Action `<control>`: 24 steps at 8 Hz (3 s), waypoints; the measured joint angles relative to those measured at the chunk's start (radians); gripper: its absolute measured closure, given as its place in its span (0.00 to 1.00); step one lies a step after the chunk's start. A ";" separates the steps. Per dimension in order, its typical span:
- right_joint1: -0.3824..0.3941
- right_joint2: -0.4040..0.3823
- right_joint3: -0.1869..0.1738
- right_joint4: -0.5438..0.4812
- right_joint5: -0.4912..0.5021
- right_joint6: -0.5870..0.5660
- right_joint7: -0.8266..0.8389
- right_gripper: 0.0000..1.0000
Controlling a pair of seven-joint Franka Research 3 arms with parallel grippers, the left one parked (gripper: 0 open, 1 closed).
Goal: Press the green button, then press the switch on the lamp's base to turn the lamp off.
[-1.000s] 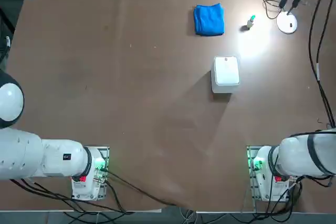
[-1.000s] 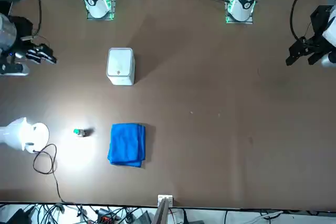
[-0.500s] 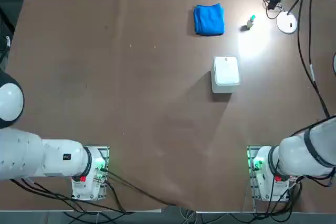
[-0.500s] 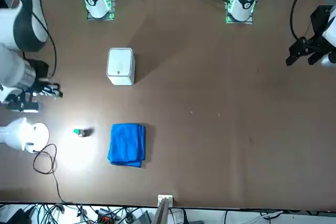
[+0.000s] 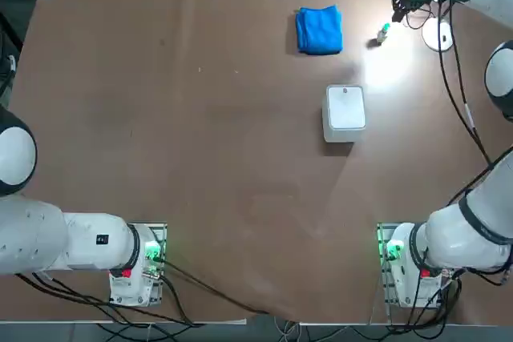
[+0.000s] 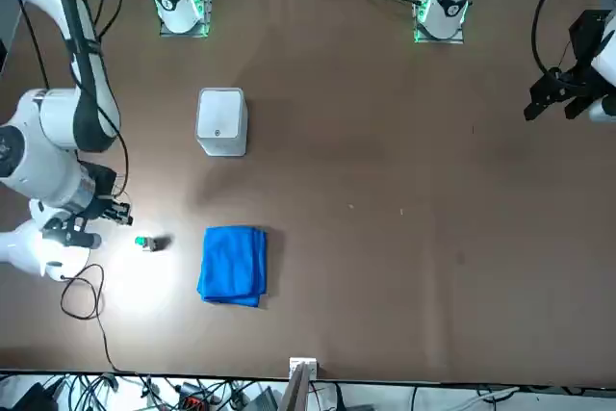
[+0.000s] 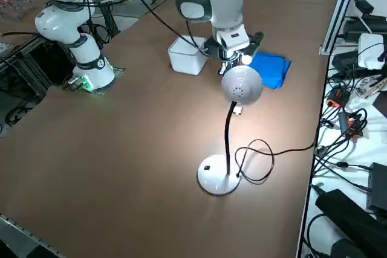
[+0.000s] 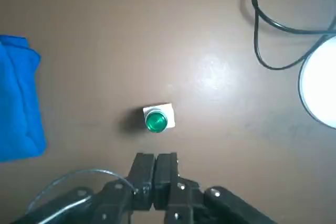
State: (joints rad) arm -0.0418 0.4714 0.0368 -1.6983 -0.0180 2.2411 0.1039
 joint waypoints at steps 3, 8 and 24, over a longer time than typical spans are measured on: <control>0.001 0.019 0.001 0.001 0.000 0.083 0.012 0.98; 0.005 0.052 0.002 0.003 0.000 0.138 0.016 0.98; 0.010 0.110 0.006 0.001 0.000 0.196 0.024 0.98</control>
State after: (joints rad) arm -0.0322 0.5813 0.0433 -1.6977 -0.0179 2.4372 0.1275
